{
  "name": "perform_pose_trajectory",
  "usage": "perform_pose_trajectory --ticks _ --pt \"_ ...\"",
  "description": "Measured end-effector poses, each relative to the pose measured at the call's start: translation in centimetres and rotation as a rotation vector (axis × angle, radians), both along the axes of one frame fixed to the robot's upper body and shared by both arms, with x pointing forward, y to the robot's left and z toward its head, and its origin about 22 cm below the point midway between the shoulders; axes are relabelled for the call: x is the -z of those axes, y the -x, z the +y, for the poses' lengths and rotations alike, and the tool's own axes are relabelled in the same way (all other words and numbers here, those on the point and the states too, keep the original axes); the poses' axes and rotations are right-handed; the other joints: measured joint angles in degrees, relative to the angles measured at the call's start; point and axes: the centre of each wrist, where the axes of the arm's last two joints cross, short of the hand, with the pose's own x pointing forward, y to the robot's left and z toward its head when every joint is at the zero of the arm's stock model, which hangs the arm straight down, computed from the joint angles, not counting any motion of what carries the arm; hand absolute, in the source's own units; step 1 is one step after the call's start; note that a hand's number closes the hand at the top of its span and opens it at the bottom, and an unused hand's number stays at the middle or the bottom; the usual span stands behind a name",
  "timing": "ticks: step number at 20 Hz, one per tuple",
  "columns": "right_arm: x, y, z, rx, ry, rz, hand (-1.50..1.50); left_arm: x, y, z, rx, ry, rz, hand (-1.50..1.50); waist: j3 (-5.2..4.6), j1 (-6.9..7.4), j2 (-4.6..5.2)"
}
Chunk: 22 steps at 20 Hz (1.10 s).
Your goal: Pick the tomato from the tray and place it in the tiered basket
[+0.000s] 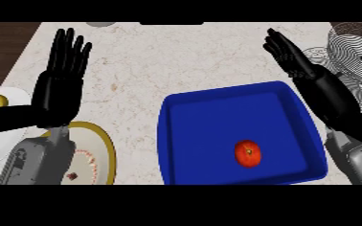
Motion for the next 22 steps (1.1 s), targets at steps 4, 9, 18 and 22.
perform_pose_trajectory --ticks 4,9,18,22 --pt "0.0 0.4 -2.5 0.208 -0.027 -0.033 1.5 3.8 1.6 1.7 -0.081 -0.102 0.173 0.0 -0.45 -1.39 0.11" --pt "2.6 1.5 -8.8 0.733 -0.06 0.028 -1.5 9.6 5.4 5.2 -0.223 -0.226 0.464 0.0 -0.64 -6.37 0.47" --pt "7.7 10.4 -7.1 1.176 -0.317 0.042 -1.5 13.0 7.9 3.8 -0.253 -0.317 0.595 0.0 -0.59 -4.98 -0.25" --pt "7.8 14.3 -5.9 1.145 -0.171 0.191 -1.5 12.9 7.9 3.2 -0.246 -0.344 0.584 0.0 -0.76 -3.57 -0.04"
